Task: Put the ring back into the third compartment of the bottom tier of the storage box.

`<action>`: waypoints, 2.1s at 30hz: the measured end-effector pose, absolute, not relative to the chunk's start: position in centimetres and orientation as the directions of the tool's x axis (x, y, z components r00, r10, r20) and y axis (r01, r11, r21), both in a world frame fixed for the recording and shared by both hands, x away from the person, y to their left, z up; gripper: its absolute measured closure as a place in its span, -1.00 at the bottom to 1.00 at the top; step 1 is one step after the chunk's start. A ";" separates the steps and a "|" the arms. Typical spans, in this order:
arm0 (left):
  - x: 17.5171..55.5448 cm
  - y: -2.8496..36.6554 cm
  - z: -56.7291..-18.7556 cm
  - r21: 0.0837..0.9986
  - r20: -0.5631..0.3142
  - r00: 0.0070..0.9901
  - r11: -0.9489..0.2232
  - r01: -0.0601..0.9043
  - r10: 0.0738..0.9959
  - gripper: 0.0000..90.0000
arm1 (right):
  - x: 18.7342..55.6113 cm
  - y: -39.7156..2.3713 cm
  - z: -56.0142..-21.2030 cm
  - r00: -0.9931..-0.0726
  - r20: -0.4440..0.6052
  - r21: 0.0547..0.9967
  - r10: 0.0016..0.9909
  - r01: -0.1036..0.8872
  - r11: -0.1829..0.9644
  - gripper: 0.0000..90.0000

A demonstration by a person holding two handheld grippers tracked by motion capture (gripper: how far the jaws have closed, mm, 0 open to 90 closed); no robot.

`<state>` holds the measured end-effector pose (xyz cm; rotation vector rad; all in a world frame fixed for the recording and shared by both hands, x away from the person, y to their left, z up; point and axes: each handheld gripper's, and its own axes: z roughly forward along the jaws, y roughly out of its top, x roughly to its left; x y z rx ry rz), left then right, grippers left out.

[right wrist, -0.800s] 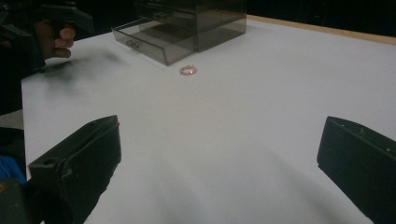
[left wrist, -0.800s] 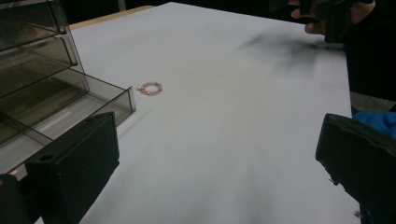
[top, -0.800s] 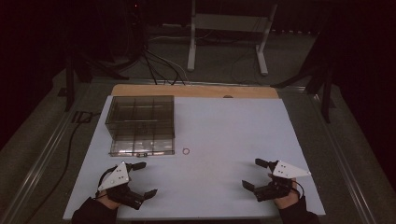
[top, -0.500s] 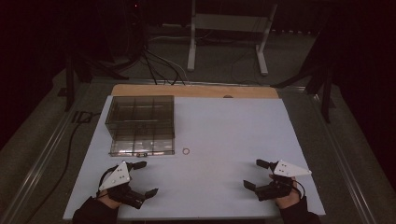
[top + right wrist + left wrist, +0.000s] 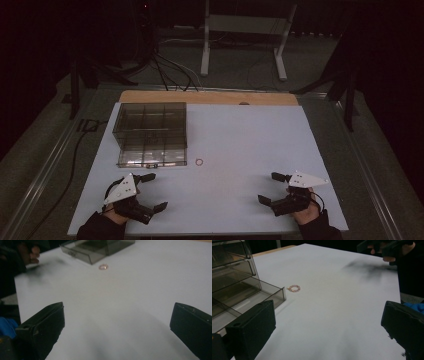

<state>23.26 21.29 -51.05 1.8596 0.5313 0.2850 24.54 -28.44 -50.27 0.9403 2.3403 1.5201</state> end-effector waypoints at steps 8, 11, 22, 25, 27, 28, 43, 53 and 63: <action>23.2 21.2 -50.9 0.938 -0.058 0.875 -0.273 0.212 0.480 -0.99 | 24.6 -27.8 -50.1 -0.795 0.179 0.849 0.580 0.423 0.318 -1.00; 23.3 21.1 -50.9 0.937 -0.061 0.877 -0.275 0.215 0.477 -0.99 | 24.5 -27.2 -49.9 -0.813 0.170 0.839 0.557 0.416 0.351 -1.00; 23.3 21.1 -51.0 0.937 -0.064 0.879 -0.275 0.217 0.473 -0.99 | 24.0 -25.9 -48.5 -0.852 0.158 0.852 0.499 0.373 0.368 -1.00; 23.3 21.1 -51.0 0.936 -0.065 0.878 -0.276 0.219 0.475 -0.99 | 23.8 -25.8 -47.8 -0.862 0.157 0.871 0.482 0.351 0.343 -1.00; 23.2 21.0 -51.0 0.936 -0.068 0.878 -0.274 0.220 0.473 -0.99 | 23.8 -25.8 -47.4 -0.864 0.152 0.879 0.480 0.340 0.334 -1.00; 23.2 21.0 -51.0 0.936 -0.068 0.878 -0.274 0.220 0.473 -0.99 | 23.8 -25.8 -47.4 -0.864 0.152 0.879 0.480 0.340 0.334 -1.00; 23.3 21.0 -51.0 0.939 -0.068 0.884 -0.270 0.214 0.463 -0.99 | 24.7 -24.7 -45.1 -0.876 0.139 0.917 0.462 0.290 0.275 -1.00; 23.3 21.0 -51.0 0.940 -0.068 0.884 -0.269 0.212 0.462 -0.99 | 25.9 -23.7 -44.6 -0.875 0.125 0.929 0.467 0.268 0.255 -1.00; 23.3 20.9 -51.0 0.939 -0.071 0.886 -0.270 0.215 0.459 -0.99 | 27.5 -22.3 -44.2 -0.877 0.121 0.934 0.465 0.259 0.245 -1.00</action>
